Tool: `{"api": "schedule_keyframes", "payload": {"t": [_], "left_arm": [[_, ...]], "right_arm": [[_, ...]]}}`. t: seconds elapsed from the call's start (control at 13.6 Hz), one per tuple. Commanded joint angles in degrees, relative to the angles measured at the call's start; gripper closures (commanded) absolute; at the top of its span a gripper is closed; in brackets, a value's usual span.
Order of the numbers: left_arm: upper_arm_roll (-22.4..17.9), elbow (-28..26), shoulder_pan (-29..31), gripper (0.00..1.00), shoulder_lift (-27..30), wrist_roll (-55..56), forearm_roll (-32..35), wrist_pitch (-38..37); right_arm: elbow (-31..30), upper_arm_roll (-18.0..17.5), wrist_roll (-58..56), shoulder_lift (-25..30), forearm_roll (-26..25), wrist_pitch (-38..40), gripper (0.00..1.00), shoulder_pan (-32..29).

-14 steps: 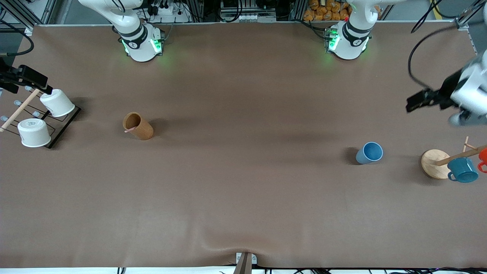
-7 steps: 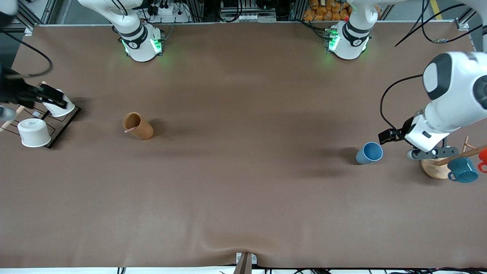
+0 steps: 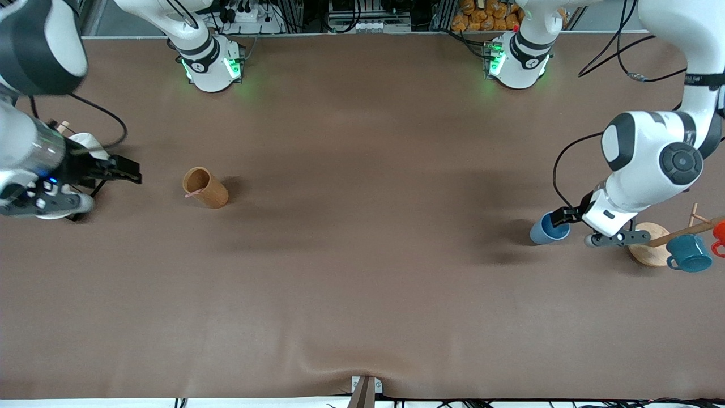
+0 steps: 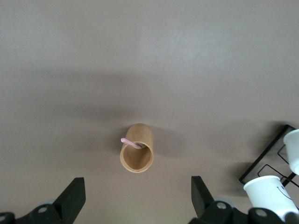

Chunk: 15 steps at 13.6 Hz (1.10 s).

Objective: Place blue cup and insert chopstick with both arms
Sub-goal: 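Reach the left gripper to the blue cup while the right gripper reaches the chopstick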

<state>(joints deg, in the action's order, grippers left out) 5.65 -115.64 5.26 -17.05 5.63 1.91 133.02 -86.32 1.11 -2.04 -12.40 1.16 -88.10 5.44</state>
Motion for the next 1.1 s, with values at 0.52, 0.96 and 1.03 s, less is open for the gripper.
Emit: {"api": "schedule_keyframes", "payload": {"t": [0.52,0.96,1.03], "left_arm": [[0.2,-0.4,0.5,0.81,-5.3,-0.4,1.2,3.9],[1.5,0.0,-0.6,1.00,-5.1,0.4,0.5,3.8],[3.5,0.4,-0.8,1.00,-4.7,0.7,0.4,3.4]], "right_arm": [[-10.7,0.2,0.3,-6.1,0.2,-8.2,0.00,3.4],[-15.2,0.2,4.2,-7.2,0.1,-8.5,0.00,4.0],[-15.2,0.2,4.2,-7.5,0.1,-8.7,0.00,4.0]]}}
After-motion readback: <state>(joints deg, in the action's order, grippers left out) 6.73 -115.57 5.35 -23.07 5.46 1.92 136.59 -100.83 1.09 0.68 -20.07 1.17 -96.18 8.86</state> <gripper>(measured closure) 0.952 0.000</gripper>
